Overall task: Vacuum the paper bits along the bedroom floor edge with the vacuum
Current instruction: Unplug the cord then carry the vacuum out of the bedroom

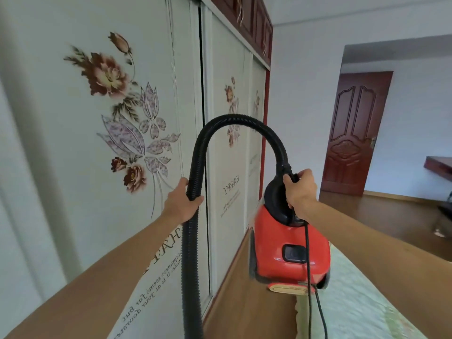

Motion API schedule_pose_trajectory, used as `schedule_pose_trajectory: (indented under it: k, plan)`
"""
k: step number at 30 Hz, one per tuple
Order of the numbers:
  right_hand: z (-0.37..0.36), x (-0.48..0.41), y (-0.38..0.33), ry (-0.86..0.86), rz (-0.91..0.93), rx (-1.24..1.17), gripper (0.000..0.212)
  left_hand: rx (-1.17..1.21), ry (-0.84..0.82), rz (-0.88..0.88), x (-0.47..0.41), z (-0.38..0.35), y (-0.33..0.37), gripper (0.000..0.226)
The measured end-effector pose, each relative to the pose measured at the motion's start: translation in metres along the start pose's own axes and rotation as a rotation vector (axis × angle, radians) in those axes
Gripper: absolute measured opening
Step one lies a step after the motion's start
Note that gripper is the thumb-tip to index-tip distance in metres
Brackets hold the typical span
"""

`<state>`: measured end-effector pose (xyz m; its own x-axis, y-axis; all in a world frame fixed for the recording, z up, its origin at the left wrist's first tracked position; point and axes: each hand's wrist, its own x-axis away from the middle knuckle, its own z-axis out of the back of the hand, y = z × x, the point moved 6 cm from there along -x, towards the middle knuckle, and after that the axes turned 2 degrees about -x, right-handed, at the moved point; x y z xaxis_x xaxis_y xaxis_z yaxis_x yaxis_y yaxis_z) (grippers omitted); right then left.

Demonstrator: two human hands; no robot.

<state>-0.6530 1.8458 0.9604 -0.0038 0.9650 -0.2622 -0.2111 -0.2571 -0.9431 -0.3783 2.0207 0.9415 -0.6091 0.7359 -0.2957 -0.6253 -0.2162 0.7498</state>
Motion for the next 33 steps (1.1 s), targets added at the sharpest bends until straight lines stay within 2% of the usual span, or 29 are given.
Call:
schedule_pose_trajectory:
  k: [11,20,23,33]
  plan:
    - [-0.057,-0.098,0.016,0.062,-0.035,0.044,0.024,0.039,-0.064,-0.033,-0.128,-0.061,-0.020,0.044]
    - [-0.090,-0.192,0.035,0.196,-0.059,0.108,0.024,0.110,-0.138,-0.183,-0.257,-0.123,-0.022,0.041]
    - [-0.095,-0.223,0.041,0.237,-0.063,0.120,0.024,0.135,-0.169,-0.194,-0.298,-0.148,-0.023,0.035]
    - [-0.072,-0.296,0.071,0.386,-0.101,0.211,0.023,0.189,-0.265,-0.262,-0.396,-0.250,0.007,0.039]
